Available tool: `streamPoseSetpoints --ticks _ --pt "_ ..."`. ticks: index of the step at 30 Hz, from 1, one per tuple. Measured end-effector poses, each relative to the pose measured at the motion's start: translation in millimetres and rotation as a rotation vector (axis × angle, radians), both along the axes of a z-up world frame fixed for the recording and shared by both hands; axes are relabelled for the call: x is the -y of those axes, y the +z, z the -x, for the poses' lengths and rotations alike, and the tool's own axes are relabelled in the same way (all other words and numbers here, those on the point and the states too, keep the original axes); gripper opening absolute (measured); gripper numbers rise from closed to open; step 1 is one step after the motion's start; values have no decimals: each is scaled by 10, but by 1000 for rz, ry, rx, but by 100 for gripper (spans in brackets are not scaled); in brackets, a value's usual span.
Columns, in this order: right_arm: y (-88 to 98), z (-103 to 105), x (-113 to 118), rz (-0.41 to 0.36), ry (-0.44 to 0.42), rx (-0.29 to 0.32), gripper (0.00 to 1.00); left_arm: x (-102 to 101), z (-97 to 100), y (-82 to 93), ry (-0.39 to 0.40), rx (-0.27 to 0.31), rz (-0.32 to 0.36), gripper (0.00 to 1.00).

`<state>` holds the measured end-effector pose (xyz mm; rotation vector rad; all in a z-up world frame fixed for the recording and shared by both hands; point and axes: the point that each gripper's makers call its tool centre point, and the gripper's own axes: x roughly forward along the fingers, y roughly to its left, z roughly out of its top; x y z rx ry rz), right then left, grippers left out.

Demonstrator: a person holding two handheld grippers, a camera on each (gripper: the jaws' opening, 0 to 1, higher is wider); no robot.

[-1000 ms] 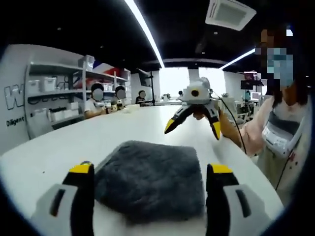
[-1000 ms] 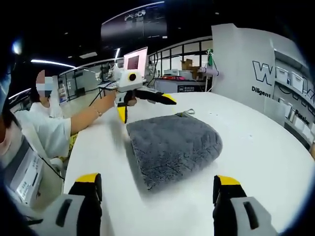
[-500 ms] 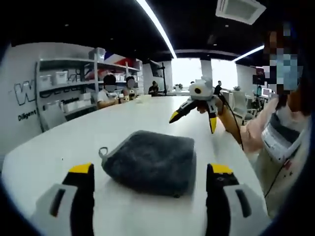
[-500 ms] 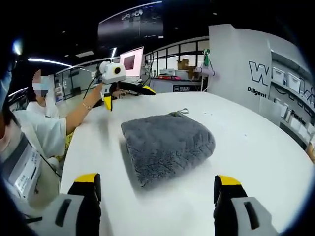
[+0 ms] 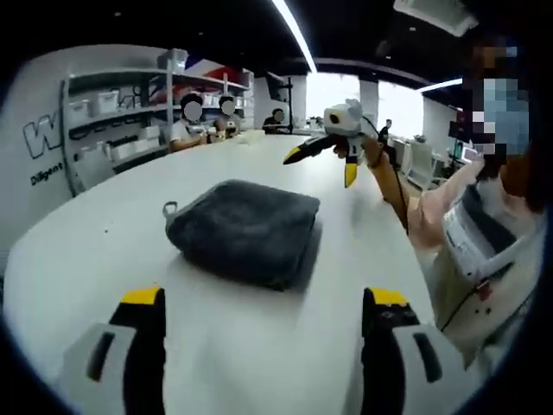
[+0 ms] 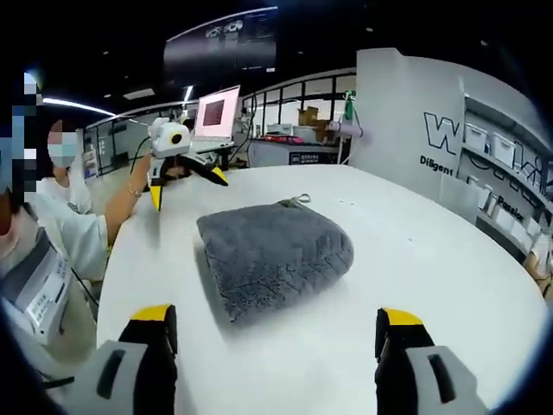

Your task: Fold the towel on the table until its edges align and the towel forms a compact rectangular stack.

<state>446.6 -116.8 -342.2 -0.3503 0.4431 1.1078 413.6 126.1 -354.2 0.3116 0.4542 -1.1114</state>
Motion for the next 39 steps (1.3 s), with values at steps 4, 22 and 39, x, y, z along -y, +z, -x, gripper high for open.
streamPoseSetpoints --ticks 4,22,39 --pt "44 42 12 3 8 23 100 -95 50 -123 4 -22 -69 99" --pt "69 62 2 17 22 51 100 -336 26 -8 84 -15 -47 100" --pt "70 59 12 9 28 51 100 -395 -12 130 100 39 -7 100"
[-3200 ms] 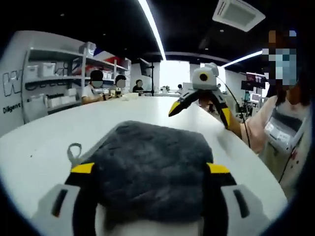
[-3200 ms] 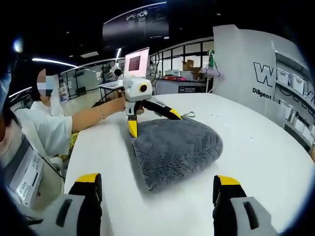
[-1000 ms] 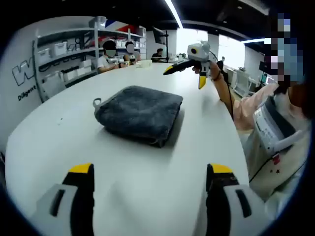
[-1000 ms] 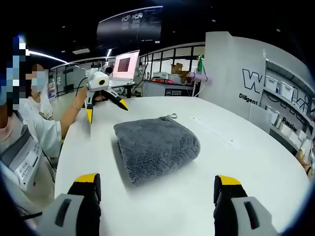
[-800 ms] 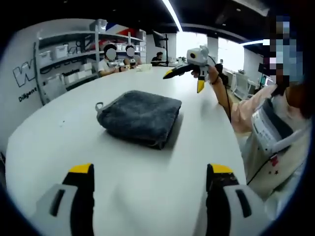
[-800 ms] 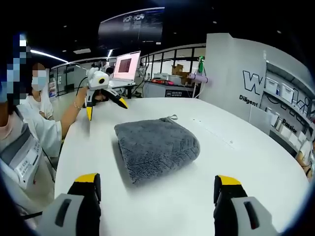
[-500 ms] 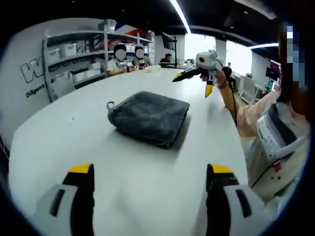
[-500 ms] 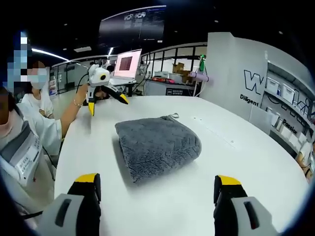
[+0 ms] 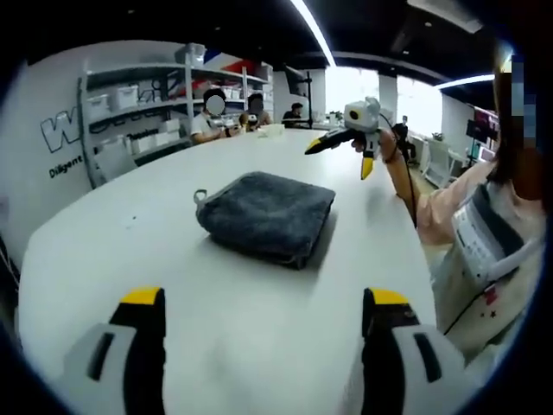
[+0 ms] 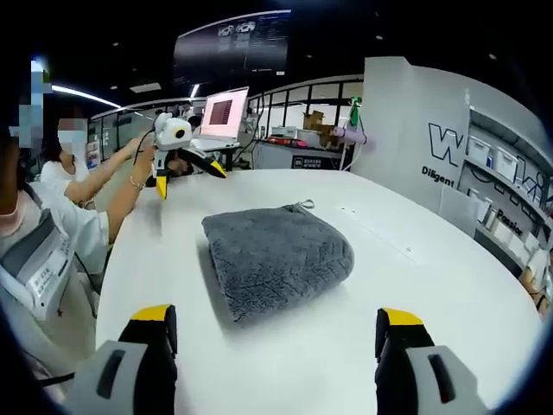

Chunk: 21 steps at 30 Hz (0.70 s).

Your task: Fold the towel on the table until its edges align and the towel forms a compact rectangular stack.

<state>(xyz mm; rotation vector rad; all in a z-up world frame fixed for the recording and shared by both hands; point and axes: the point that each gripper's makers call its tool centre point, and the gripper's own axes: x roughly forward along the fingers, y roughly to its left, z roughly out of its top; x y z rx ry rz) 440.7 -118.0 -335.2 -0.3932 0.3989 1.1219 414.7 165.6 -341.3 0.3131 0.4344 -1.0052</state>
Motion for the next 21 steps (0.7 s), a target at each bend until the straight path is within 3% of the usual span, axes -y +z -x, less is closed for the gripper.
streamPoseSetpoints --ticks 21 --pt "19 7 2 -18 3 -5 100 19 -12 11 -7 12 0 100"
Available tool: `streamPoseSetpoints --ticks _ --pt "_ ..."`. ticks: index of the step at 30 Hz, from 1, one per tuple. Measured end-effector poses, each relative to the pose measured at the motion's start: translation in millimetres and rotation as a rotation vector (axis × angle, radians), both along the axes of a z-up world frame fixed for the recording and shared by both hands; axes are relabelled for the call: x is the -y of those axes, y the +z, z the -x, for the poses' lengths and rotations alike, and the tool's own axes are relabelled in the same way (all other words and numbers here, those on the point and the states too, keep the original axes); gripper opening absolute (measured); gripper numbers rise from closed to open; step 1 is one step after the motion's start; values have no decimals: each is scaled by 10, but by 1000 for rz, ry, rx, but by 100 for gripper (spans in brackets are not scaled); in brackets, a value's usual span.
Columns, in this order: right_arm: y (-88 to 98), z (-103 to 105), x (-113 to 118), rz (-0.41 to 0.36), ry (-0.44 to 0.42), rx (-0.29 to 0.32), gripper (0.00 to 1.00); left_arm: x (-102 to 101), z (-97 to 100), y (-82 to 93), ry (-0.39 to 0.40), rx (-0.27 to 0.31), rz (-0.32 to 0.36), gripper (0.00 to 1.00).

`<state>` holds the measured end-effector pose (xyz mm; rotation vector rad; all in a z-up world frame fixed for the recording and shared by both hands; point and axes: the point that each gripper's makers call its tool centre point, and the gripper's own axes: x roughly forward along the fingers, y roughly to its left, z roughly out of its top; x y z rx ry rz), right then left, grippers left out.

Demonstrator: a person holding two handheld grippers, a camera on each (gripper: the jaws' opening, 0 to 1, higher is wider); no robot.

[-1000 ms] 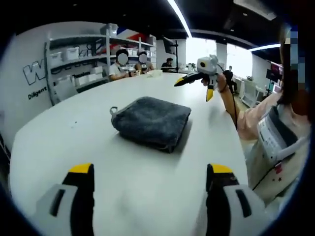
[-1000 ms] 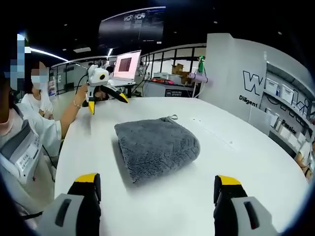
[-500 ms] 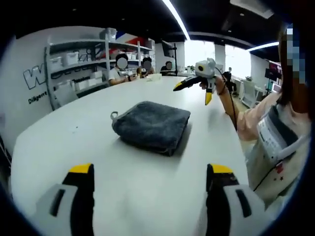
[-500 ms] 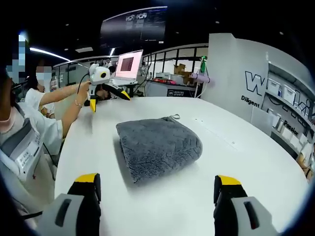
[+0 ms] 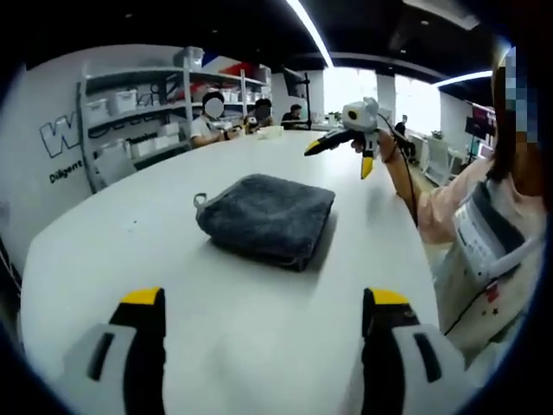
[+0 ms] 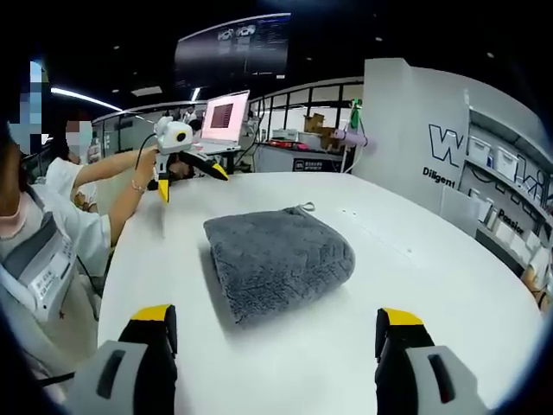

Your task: Fold the towel on the table until its edges align and the towel forms a compact rectangular stack.

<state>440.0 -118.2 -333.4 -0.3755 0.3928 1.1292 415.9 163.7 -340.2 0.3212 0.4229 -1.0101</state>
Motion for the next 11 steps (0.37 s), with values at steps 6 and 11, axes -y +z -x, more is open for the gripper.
streamPoseSetpoints --ticks 6,11 --pt "-5 10 -9 -1 1 -1 100 -34 -21 28 7 6 6 100" --pt "2 21 -12 -2 0 3 100 -10 -5 0 1 4 -2 100"
